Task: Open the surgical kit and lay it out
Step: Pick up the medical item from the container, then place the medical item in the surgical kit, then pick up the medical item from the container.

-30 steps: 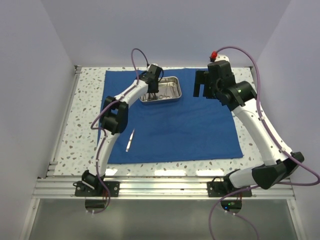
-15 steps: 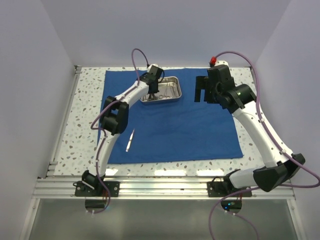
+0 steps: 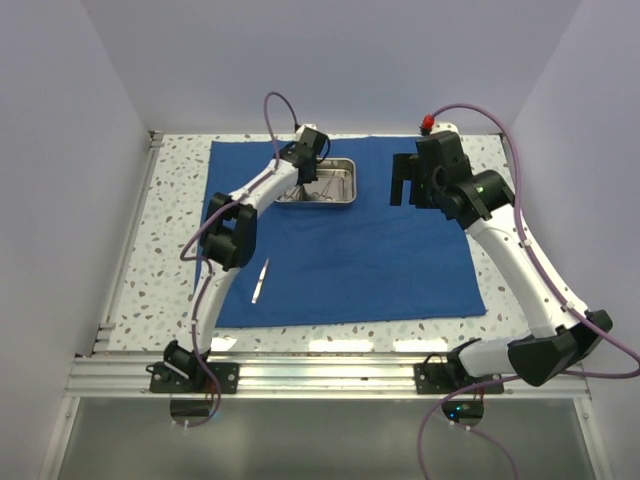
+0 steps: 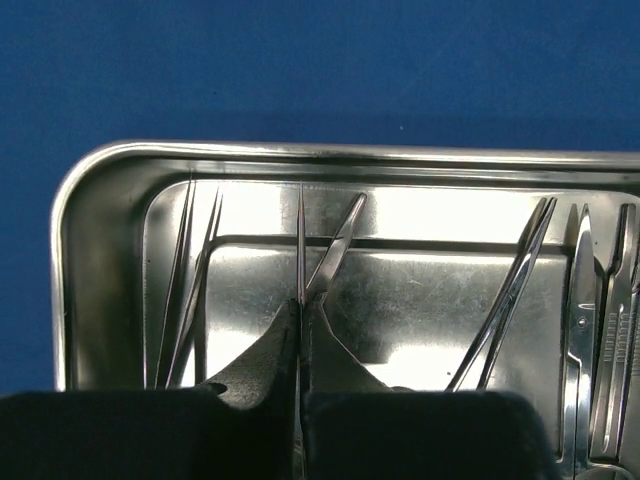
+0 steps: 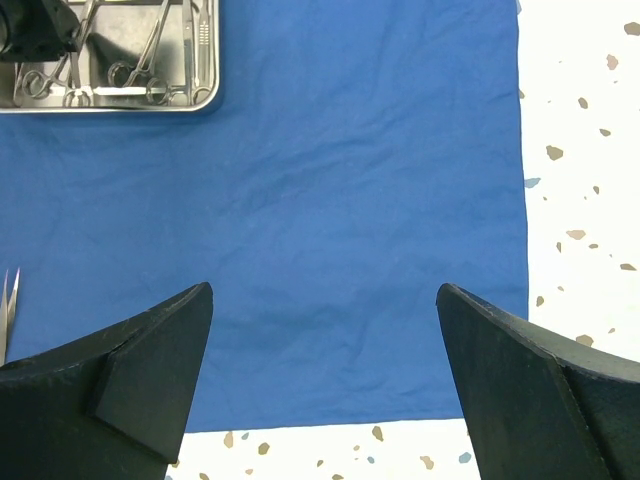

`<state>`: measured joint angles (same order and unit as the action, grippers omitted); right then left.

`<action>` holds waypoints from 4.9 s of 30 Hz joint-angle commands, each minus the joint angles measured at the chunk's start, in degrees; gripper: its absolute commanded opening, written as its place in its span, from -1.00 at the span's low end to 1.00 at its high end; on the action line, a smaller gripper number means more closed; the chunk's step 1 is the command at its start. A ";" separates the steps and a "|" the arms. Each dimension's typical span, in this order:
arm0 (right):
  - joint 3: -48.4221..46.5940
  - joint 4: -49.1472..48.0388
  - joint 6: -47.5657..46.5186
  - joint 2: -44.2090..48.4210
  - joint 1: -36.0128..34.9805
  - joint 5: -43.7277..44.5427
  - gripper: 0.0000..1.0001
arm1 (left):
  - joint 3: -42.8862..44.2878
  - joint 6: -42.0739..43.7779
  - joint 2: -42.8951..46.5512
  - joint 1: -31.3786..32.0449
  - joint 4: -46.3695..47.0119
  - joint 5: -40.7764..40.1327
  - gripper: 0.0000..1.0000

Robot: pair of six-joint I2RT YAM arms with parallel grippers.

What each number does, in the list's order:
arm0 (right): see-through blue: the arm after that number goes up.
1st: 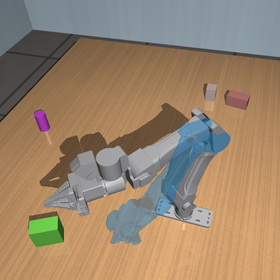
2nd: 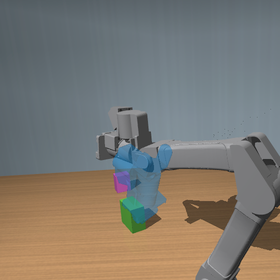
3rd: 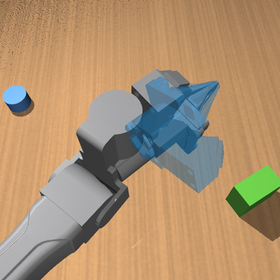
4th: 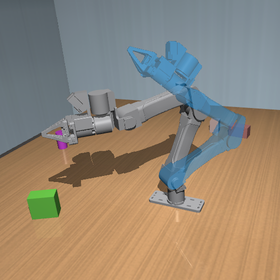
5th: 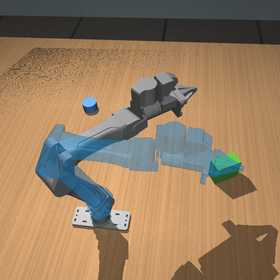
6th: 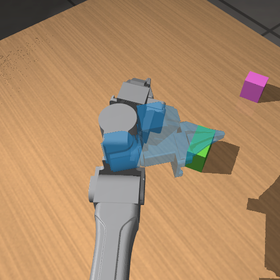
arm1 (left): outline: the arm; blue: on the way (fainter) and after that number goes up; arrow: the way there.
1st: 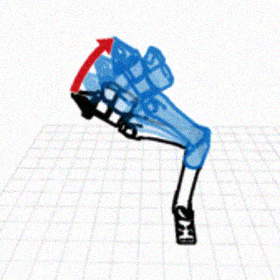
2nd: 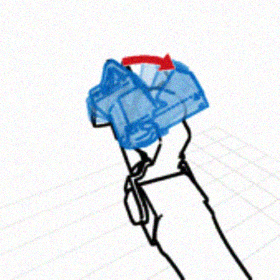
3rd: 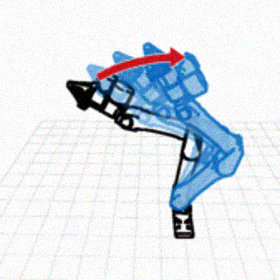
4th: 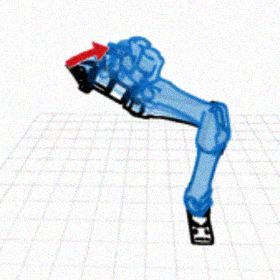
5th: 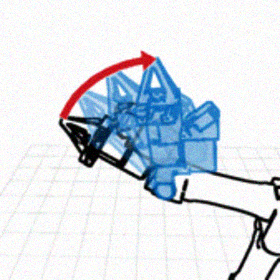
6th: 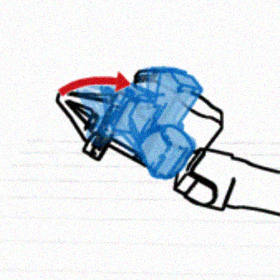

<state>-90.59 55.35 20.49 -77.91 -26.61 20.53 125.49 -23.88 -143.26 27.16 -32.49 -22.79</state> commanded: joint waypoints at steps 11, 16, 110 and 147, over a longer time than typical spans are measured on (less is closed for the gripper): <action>-0.73 -0.51 -0.19 0.65 -0.02 -0.14 0.97 | 5.12 2.78 10.10 -3.77 2.17 3.09 -0.96; -1.00 -1.21 0.16 0.13 0.07 -1.11 0.97 | 4.32 5.77 13.96 -5.01 0.60 10.29 -1.00; 3.66 1.25 -1.95 -1.02 -0.02 0.47 0.97 | -0.25 9.64 -1.57 -3.78 10.60 19.97 0.20; 3.75 2.74 -0.63 -2.25 0.07 -0.49 0.97 | -3.06 8.23 -7.12 -3.78 14.21 8.98 -1.00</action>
<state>-85.01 58.13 19.49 -80.51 -26.61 20.23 124.86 -14.61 -148.90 24.36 -11.77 -14.81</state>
